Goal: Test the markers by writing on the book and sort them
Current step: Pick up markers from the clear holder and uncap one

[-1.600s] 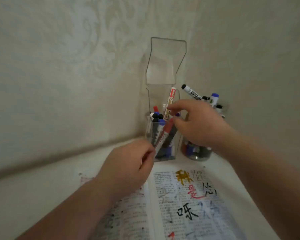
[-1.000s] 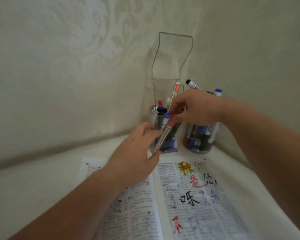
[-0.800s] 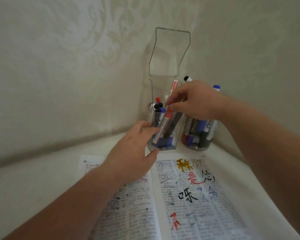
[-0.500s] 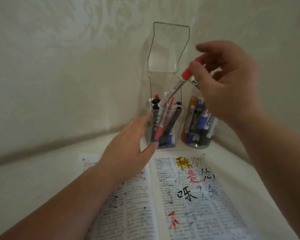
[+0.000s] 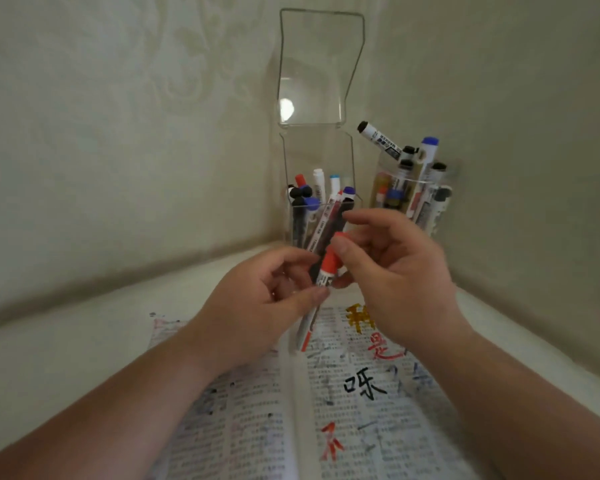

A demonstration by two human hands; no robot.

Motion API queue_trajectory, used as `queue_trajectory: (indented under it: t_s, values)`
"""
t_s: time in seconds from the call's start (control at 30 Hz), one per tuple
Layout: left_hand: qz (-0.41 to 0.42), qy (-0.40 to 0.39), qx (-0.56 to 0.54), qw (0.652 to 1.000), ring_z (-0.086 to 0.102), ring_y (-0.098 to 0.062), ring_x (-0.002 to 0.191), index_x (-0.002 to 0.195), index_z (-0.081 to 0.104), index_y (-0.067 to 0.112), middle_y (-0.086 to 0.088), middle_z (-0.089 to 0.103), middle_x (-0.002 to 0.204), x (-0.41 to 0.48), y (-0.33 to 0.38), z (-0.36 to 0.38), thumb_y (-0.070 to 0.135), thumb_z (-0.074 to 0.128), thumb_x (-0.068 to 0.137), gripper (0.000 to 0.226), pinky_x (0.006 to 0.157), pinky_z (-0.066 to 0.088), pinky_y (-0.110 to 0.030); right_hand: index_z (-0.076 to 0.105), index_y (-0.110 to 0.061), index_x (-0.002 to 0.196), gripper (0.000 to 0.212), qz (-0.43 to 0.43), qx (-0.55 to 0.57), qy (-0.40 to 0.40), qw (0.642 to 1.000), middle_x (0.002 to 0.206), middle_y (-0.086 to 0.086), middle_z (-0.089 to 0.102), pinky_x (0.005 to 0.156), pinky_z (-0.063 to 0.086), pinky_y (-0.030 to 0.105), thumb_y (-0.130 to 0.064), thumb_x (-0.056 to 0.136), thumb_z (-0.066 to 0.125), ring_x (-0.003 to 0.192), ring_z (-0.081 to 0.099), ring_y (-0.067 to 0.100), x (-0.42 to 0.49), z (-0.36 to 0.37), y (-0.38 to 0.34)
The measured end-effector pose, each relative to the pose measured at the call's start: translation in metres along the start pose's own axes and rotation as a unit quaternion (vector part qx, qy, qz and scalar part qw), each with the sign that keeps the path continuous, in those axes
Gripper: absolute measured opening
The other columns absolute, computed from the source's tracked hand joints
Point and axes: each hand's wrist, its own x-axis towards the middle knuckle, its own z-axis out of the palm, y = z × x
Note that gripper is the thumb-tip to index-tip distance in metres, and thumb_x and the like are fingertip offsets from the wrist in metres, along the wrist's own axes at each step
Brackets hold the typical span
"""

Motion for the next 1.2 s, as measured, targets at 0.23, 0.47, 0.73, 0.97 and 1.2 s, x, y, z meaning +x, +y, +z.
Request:
queue_trajectory:
  t_s: [0.23, 0.47, 0.73, 0.97, 1.2]
  values:
    - [-0.097, 0.014, -0.315, 0.944, 0.056, -0.021, 0.049, 0.121, 0.059, 0.012, -0.017, 0.062, 0.077, 0.003, 0.005, 0.002, 0.012, 0.068, 0.08, 0.042, 0.045, 0.053, -0.033, 0.05, -0.03, 0.146, 0.067, 0.026, -0.084, -0.151, 0.985, 0.11, -0.006, 0.067, 0.093, 0.057, 0.038, 0.0, 0.089, 0.072, 0.109, 0.066, 0.018, -0.006, -0.015, 0.012]
    - [-0.124, -0.018, -0.442, 0.888, 0.068, -0.022, 0.056, 0.128, 0.053, 0.02, -0.019, 0.066, 0.076, 0.002, 0.011, -0.001, 0.002, 0.06, 0.083, 0.049, 0.053, 0.06, -0.034, 0.036, -0.043, 0.152, 0.094, -0.035, -0.201, -0.338, 0.919, 0.125, -0.024, 0.063, 0.091, 0.055, 0.023, -0.012, 0.079, 0.086, 0.111, 0.066, 0.008, -0.006, -0.026, 0.008]
    - [-0.103, -0.038, -0.076, 0.991, 0.057, -0.013, 0.058, 0.082, 0.071, 0.018, -0.001, 0.066, 0.068, -0.001, 0.0, -0.001, 0.042, 0.082, 0.071, 0.028, 0.057, 0.047, -0.021, 0.074, -0.013, 0.08, 0.026, 0.155, 0.037, -0.128, 0.979, 0.058, 0.01, 0.059, 0.05, 0.05, 0.032, -0.039, 0.081, 0.07, 0.048, 0.054, 0.022, -0.009, -0.017, 0.002]
    - [-0.006, -0.122, 0.125, 0.985, 0.062, 0.005, 0.099, 0.128, 0.056, 0.039, 0.025, 0.066, 0.104, -0.006, 0.008, 0.005, 0.04, 0.043, 0.103, 0.028, 0.084, 0.047, -0.015, 0.068, -0.006, 0.088, 0.026, 0.158, -0.001, -0.106, 0.982, 0.055, 0.007, 0.055, 0.047, 0.046, 0.031, -0.032, 0.089, 0.066, 0.046, 0.047, 0.018, -0.011, -0.006, 0.002]
    - [0.019, -0.107, 0.096, 0.989, 0.057, 0.015, 0.074, 0.133, 0.057, 0.031, 0.037, 0.06, 0.076, -0.01, 0.015, 0.009, 0.032, 0.047, 0.103, 0.032, 0.07, 0.04, -0.004, 0.067, -0.02, 0.076, 0.023, 0.155, 0.009, -0.092, 0.984, 0.052, 0.006, 0.054, 0.046, 0.043, 0.034, -0.042, 0.082, 0.066, 0.044, 0.046, 0.02, -0.014, -0.001, -0.005]
